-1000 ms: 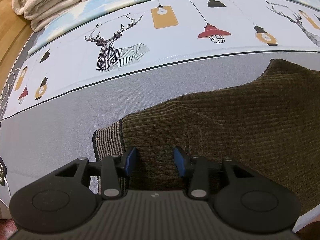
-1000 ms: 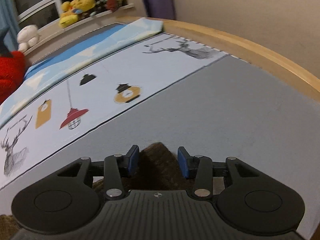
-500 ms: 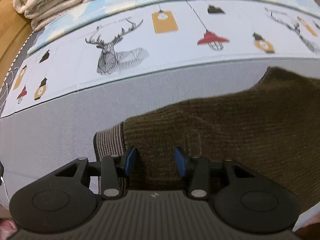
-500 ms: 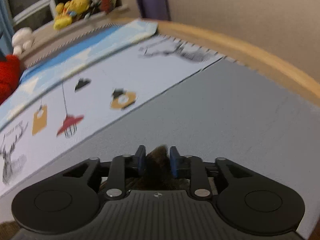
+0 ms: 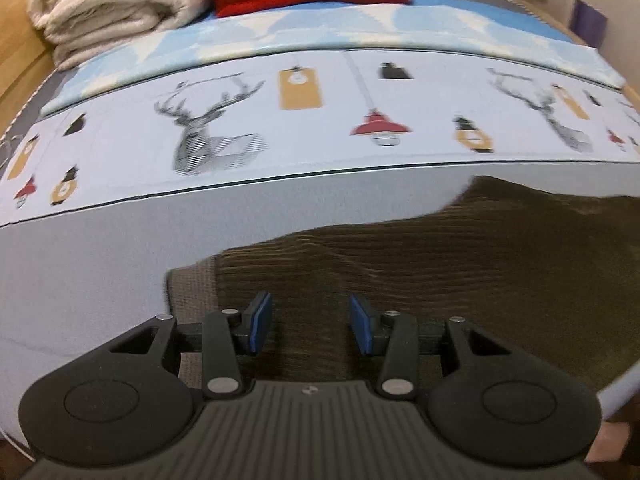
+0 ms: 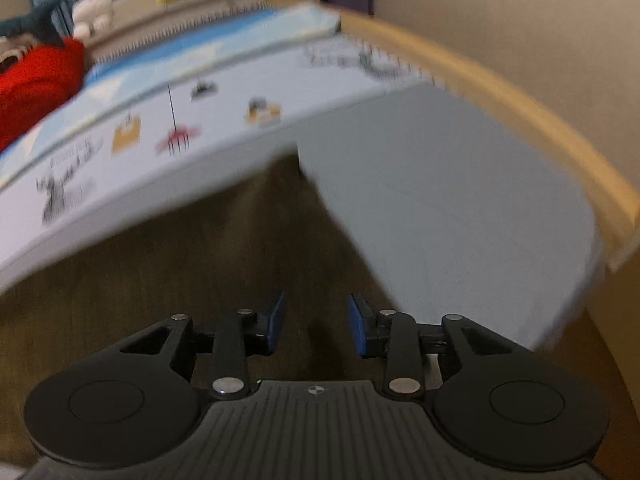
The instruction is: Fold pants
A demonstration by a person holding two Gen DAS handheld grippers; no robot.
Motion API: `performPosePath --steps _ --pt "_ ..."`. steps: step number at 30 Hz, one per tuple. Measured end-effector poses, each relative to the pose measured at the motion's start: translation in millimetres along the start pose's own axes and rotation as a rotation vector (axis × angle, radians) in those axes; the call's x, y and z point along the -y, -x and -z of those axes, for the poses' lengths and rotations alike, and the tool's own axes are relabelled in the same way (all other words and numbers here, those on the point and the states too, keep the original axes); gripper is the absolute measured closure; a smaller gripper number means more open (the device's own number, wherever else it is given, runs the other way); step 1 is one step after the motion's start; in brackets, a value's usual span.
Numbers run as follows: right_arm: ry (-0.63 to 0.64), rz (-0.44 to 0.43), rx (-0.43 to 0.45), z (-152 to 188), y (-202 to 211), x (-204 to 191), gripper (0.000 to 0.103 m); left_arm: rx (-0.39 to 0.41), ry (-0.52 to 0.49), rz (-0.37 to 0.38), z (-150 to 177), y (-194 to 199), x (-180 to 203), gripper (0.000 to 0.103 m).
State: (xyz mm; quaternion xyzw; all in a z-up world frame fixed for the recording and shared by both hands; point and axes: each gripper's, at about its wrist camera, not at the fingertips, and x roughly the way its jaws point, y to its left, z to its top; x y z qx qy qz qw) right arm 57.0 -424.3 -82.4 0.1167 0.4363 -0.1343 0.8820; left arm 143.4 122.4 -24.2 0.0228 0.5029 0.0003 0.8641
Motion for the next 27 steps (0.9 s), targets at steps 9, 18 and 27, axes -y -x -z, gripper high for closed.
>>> performPosePath --steps 9,18,27 --pt "-0.226 0.065 0.014 21.7 11.8 25.7 0.064 -0.046 -0.152 0.004 27.1 2.0 42.4 0.055" --pt "-0.668 -0.016 -0.026 58.1 9.6 62.7 0.043 0.119 0.073 0.094 59.6 56.6 51.9 0.055" --pt "-0.700 0.022 -0.032 53.8 -12.3 60.7 0.041 0.116 0.043 0.101 60.1 40.1 93.8 0.055"
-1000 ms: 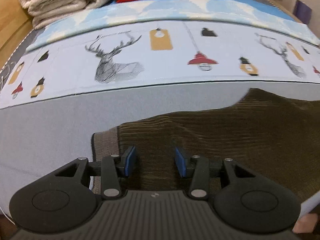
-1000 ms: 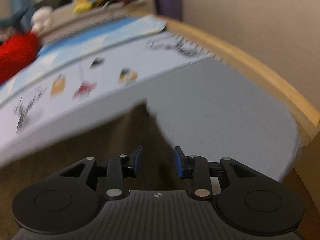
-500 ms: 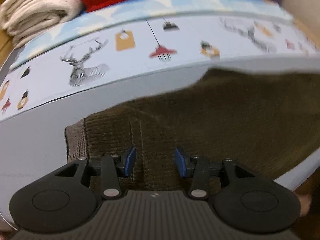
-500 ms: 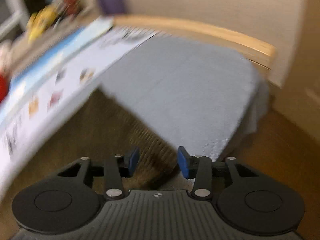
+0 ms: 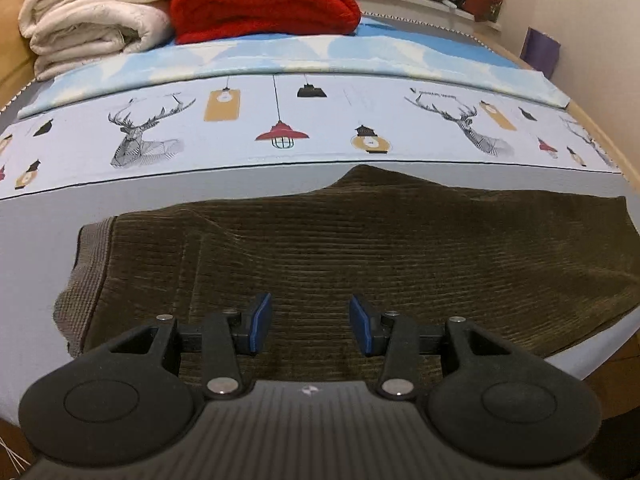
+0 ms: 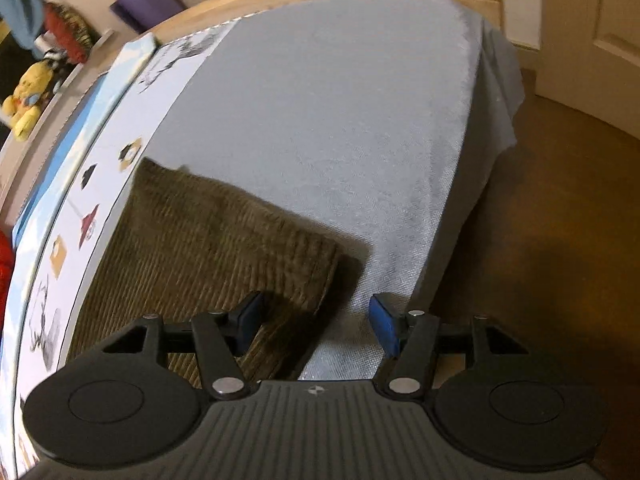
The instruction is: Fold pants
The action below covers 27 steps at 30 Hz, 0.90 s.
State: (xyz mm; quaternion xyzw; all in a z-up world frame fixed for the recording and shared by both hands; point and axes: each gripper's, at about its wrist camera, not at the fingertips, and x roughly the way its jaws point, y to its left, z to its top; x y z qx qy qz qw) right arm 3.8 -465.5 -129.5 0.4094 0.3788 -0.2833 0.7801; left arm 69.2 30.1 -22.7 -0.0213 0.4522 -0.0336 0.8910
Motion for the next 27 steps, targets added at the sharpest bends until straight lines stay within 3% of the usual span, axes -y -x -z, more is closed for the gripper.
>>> performPosePath --steps 3,5,13,17,20,27 --pt "0.014 0.025 0.035 -0.7 1.7 -2.0 0.047 -0.017 0.000 -0.015 -2.1 -8.6 2.2 0.055" --pt "0.042 0.035 0.055 -2.1 2.4 -6.2 0.063 -0.014 -0.008 -0.032 -4.1 -10.9 2.8 0.055" --pt "0.142 0.072 0.112 0.8 9.8 -22.0 0.073 -0.019 -0.005 -0.037 -7.7 -15.2 5.9 0.055" --pt "0.167 0.036 0.171 1.8 28.1 -33.7 0.087 -0.015 -0.018 -0.041 -7.5 -15.7 6.9 0.055" --pt "0.210 -0.003 0.249 5.7 52.3 -52.5 0.089 -0.009 -0.001 -0.031 -8.8 -14.0 4.1 0.055" --pt "0.499 -0.131 0.456 51.6 118.9 -144.9 0.090 0.012 0.053 -0.005 -13.6 -8.9 -9.6 0.055"
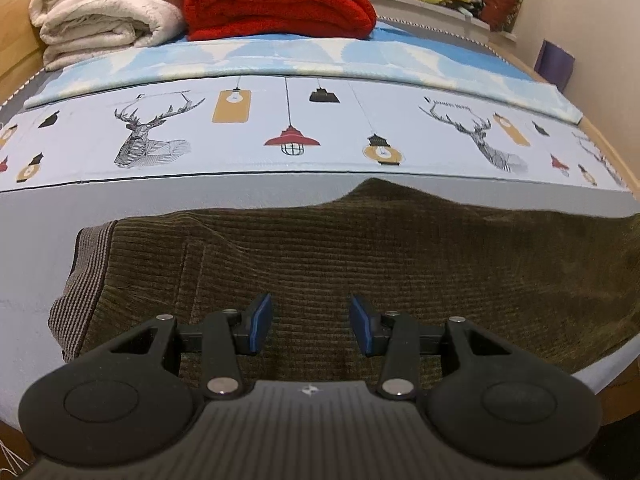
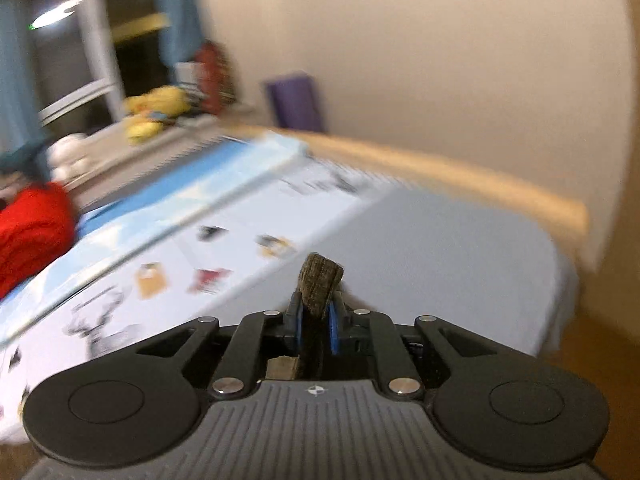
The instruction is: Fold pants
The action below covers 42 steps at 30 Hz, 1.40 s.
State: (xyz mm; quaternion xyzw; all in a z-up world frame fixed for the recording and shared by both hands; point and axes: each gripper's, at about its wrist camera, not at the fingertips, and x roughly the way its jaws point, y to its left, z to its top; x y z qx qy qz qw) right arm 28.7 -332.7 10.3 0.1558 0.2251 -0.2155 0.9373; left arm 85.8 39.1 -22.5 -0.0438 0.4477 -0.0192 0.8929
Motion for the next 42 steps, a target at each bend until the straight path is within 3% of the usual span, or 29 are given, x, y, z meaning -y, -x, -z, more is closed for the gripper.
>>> performPosePath --steps 2,4,6,14,16,19,22,24,26,31,36,42 --pt "0.066 -0.059 0.058 -2.2 17.4 -34.0 0.091 0.002 0.019 0.004 -0.7 1.5 -6.4 0.055" --pt "0.022 -0.056 0.058 -5.8 19.0 -43.2 0.091 -0.002 0.038 0.004 -0.3 2.6 -13.6 0.055" --pt "-0.069 -0.015 0.018 -10.1 9.2 -31.0 0.091 -0.010 0.054 0.007 0.9 3.0 -19.9 0.055" --pt "-0.180 0.060 -0.046 -4.0 -16.4 48.2 0.091 -0.029 0.094 0.045 -3.3 0.1 -25.7 0.055" --pt "-0.181 0.089 -0.086 7.1 -24.4 66.0 0.090 -0.038 0.082 0.050 -5.8 -4.4 -17.7 0.055" --pt "-0.255 0.149 -0.248 28.3 -47.9 101.7 0.088 -0.046 0.047 0.051 -10.7 -11.9 -2.6 0.055" --pt "-0.402 0.167 -0.356 47.8 -65.4 139.4 0.080 -0.052 0.025 0.052 -16.3 -21.1 13.9 0.055" --pt "-0.483 0.135 -0.391 56.2 -74.9 157.0 0.071 -0.057 0.009 0.051 -19.4 -27.5 25.3 0.055" --pt "-0.580 0.066 -0.406 62.2 -83.0 171.8 0.059 -0.064 -0.014 0.048 -21.2 -33.7 37.2 0.055" --pt "-0.638 0.033 -0.429 70.7 -98.2 182.2 0.056 -0.080 -0.074 0.036 -21.6 -46.1 60.9 0.055" --pt "-0.598 0.056 -0.429 68.3 -109.5 175.7 0.056 -0.084 -0.104 0.023 -19.3 -50.9 67.8 0.055" --pt "-0.646 0.119 -0.427 68.7 -102.7 173.4 0.058 -0.076 -0.073 0.027 -20.7 -45.3 57.1 0.055"
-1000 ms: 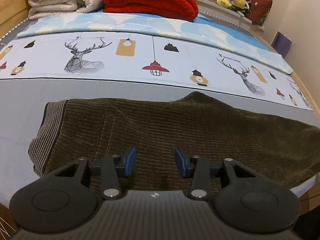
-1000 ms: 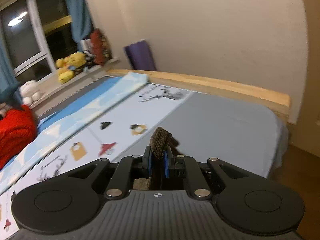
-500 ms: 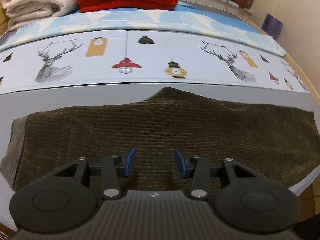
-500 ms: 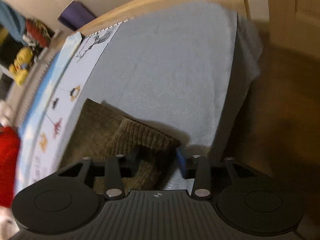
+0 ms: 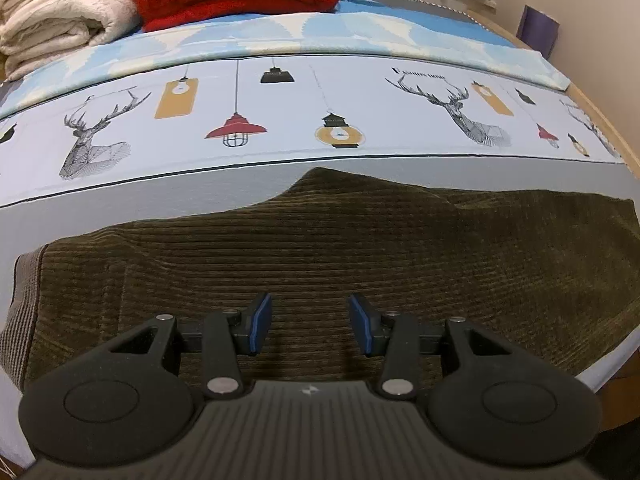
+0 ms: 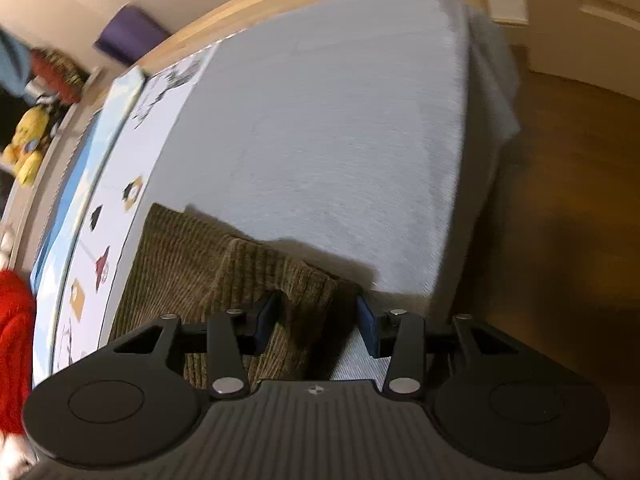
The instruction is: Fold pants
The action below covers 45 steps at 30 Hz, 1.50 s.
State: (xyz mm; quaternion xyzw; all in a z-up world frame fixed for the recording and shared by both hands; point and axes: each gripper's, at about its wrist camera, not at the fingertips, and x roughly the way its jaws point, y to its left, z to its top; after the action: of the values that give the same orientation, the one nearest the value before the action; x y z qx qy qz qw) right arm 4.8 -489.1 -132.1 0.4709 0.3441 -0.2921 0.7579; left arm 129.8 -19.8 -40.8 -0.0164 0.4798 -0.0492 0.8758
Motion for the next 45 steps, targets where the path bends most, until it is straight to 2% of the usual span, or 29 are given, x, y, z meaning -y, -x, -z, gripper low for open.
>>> performPosePath --steps 3,7,9,10,11,17,20,22,24,26,29,30,31,33,35,37,39,42,43,45 --pt "-0.039 0.024 -0.005 5.6 1.7 -0.1 0.057 0.003 0.004 0.008 2.3 4.0 -5.0 0.055" --pt "0.003 0.051 0.003 9.9 -2.4 -8.6 0.054 0.004 0.000 0.016 5.4 7.6 -8.4 0.055" --pt "0.038 0.066 0.024 12.7 -2.6 -15.7 0.060 0.003 -0.001 0.017 6.6 8.8 -9.9 0.055" --pt "0.057 0.073 0.034 14.2 -2.2 -19.0 0.072 0.004 0.000 0.017 7.1 9.3 -10.3 0.055" --pt "0.077 0.079 0.048 15.7 -0.5 -22.5 0.075 0.005 0.003 0.019 7.0 10.0 -11.5 0.055" --pt "0.224 0.076 0.187 27.9 35.2 -60.9 0.079 0.027 0.059 0.033 3.0 17.5 -23.4 0.055" --pt "0.435 0.046 0.320 55.9 70.3 -113.4 0.080 0.043 0.080 0.046 2.5 24.2 -31.2 0.055" --pt "0.663 0.002 0.424 98.5 99.6 -162.4 0.080 0.053 0.091 0.052 2.7 28.6 -36.9 0.055" --pt "0.958 -0.092 0.519 163.6 127.0 -207.5 0.081 0.058 0.107 0.056 3.6 32.3 -44.2 0.055" --pt "1.264 -0.227 0.577 252.5 148.1 -238.7 0.080 0.060 0.126 0.060 4.5 34.8 -51.7 0.055" --pt "1.595 -0.362 0.512 371.7 148.9 -251.3 0.080 0.057 0.153 0.064 7.4 37.7 -62.1 0.055" --pt "1.673 -0.388 0.484 402.3 144.2 -248.7 0.080 0.054 0.161 0.065 8.7 38.5 -65.6 0.055" --pt "1.769 -0.414 0.425 438.4 134.7 -243.5 0.079 0.051 0.166 0.065 10.3 38.8 -68.2 0.055" --pt "1.929 -0.414 0.268 494.5 111.1 -228.9 0.079 0.046 0.175 0.066 13.7 40.7 -73.6 0.055" --pt "2.065 -0.380 0.142 533.4 88.8 -208.4 0.079 0.043 0.183 0.065 16.3 41.9 -79.0 0.055" --pt "2.142 -0.331 0.193 550.3 87.2 -202.4 0.079 0.043 0.193 0.065 18.0 42.8 -83.9 0.055" --pt "2.075 -0.327 0.172 540.6 96.1 -218.9 0.079 0.046 0.200 0.072 18.6 44.4 -88.9 0.055" --pt "1.999 -0.304 0.257 531.6 116.5 -237.9 0.079 0.044 0.208 0.073 17.4 43.7 -95.4 0.055" --pt "2.020 -0.332 0.242 533.9 122.3 -235.1 0.078 0.042 0.215 0.073 16.7 42.6 -97.1 0.055" --pt "2.184 -0.380 0.155 543.2 121.1 -216.4 0.070 0.036 0.228 0.078 15.6 40.8 -99.2 0.055"
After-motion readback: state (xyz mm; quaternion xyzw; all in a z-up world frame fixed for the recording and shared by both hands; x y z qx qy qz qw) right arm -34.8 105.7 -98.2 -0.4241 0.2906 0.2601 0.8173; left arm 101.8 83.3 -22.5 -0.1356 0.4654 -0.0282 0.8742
